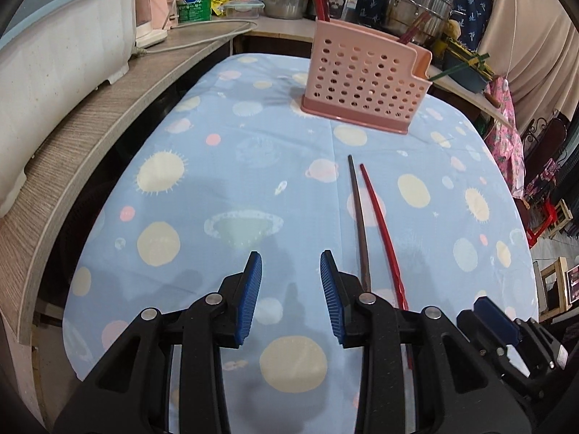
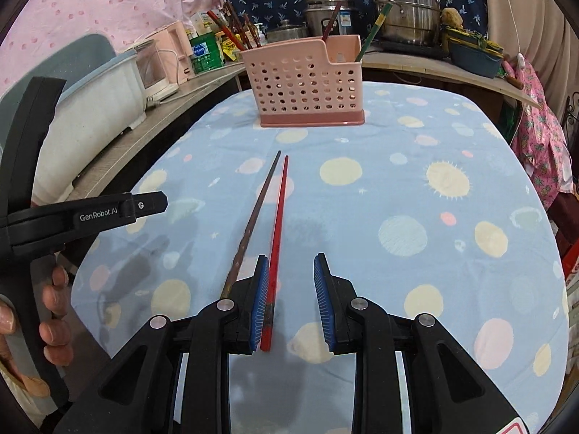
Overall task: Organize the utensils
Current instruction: 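Close the right tool on the bright red chopstick while the left tool grasps the brown chopstick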
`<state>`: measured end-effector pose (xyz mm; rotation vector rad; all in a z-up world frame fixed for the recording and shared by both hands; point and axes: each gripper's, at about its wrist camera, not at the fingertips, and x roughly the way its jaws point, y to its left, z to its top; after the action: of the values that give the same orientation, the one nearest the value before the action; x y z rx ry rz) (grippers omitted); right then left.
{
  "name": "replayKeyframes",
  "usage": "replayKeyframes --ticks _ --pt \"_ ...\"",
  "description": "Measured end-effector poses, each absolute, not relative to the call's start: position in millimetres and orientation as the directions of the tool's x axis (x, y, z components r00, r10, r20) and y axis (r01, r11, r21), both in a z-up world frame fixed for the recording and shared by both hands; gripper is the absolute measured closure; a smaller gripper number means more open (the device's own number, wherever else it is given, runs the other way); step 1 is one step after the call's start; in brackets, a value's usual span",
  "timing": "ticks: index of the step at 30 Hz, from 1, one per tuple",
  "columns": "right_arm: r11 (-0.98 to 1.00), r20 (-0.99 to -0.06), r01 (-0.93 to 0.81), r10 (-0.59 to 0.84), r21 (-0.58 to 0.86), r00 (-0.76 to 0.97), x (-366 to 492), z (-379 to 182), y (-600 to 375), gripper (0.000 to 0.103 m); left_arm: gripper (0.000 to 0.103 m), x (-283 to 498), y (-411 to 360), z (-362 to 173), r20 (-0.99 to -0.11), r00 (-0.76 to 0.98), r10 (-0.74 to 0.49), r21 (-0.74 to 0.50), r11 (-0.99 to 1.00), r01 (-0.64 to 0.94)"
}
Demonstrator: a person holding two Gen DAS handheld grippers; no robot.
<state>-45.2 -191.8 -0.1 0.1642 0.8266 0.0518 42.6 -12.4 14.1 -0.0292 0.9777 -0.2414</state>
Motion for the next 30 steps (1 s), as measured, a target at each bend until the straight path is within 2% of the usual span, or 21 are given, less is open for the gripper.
replayKeyframes --ticks 7,17,21,24,30 --pt "0.988 -0.761 -0.002 0.121 0.156 0.638 -51.8 -20.7 -177.8 0.077 0.071 34.5 -11.5 -3.9 -0.844 0.494 -0.209 -0.131 0.973 0.189" --pt "0.989 -0.785 -0.020 0.127 0.144 0.607 -52.8 -36.5 -167.3 0.077 0.059 24.9 -9.2 -20.6 -0.865 0.461 -0.197 -0.120 0.974 0.191" --pt "0.990 -0.793 -0.021 0.125 0.140 0.596 -51.4 -41.4 -165.8 0.077 0.058 23.0 -10.3 -24.0 -0.871 0.451 -0.197 -0.118 0.973 0.197" --pt "0.991 -0.798 -0.015 0.114 0.130 0.591 -51.5 -44.5 -165.6 0.080 0.056 21.9 -12.3 -25.6 -0.872 0.447 -0.198 -0.117 0.972 0.203" --pt "0.994 -0.797 0.005 0.085 0.110 0.598 -51.9 -46.6 -170.2 0.092 0.053 19.5 -17.5 -28.1 -0.876 0.437 -0.202 -0.115 0.970 0.216"
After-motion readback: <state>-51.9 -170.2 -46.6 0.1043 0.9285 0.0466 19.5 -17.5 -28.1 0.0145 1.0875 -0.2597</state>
